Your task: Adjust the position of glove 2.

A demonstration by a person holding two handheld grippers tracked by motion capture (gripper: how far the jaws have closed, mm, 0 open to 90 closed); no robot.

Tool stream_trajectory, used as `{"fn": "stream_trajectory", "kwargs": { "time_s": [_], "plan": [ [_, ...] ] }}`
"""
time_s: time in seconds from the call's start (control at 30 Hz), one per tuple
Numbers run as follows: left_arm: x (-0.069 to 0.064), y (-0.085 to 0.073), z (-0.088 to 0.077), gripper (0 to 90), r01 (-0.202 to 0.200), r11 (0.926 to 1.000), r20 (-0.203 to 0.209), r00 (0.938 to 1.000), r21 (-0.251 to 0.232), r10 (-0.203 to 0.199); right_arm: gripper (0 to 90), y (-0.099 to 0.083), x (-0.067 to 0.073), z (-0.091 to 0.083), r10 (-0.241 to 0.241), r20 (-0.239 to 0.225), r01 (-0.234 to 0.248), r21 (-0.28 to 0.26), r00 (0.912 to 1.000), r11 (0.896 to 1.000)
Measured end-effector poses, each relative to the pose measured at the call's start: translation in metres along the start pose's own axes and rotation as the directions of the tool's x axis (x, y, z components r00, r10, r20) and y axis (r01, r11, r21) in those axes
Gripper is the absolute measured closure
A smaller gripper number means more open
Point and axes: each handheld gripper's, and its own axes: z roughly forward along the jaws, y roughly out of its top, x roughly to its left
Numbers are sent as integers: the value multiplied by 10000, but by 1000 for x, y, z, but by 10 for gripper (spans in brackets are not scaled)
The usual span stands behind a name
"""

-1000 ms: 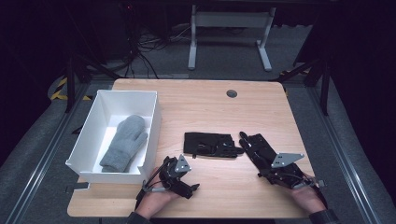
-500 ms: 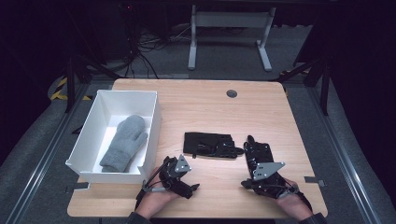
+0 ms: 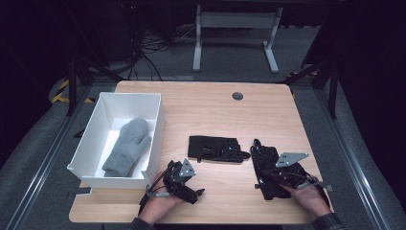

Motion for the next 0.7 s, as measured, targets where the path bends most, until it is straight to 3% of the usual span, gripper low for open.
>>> {"fn": "stream_trajectory", "kwargs": {
  "time_s": [0.2, 0.23, 0.4, 0.5, 0.6, 0.63, 0.7],
  "plan": [
    [0, 0, 0, 0, 1, 10000, 0, 10000, -2, -1, 900, 1, 15, 1, -158, -371, 158, -18, 9992, 9999],
    [0, 0, 0, 0, 1, 10000, 0, 10000, -2, -1, 900, 2, 25, 2, -329, -579, 329, -8, 9978, 9995],
    [0, 0, 0, 0, -4, 10000, -2, 10000, 0, 4, 900, 5, 38, 2, -640, -712, 649, 106, 9954, 9978],
    [0, 0, 0, 0, 0, 10000, 0, 10000, 0, 0, 900, 5, 37, 2, -609, -758, 616, 62, 9953, 9981],
    [0, 0, 0, 0, 3, 10000, 5, 10000, -1, -3, 845, 4, 33, -2, -498, -627, 485, -231, 9968, 9986],
    [0, 0, 0, 2, -13, 10000, 6, 10000, -19, 13, 753, 4, 26, -9, -234, -298, 215, -642, 9993, 9977],
    [0, 0, 0, 4, 21, 10000, 23, 10000, -1, -21, 710, 3, 22, -11, -111, -125, 100, -800, 9999, 9967]
  ]
}}
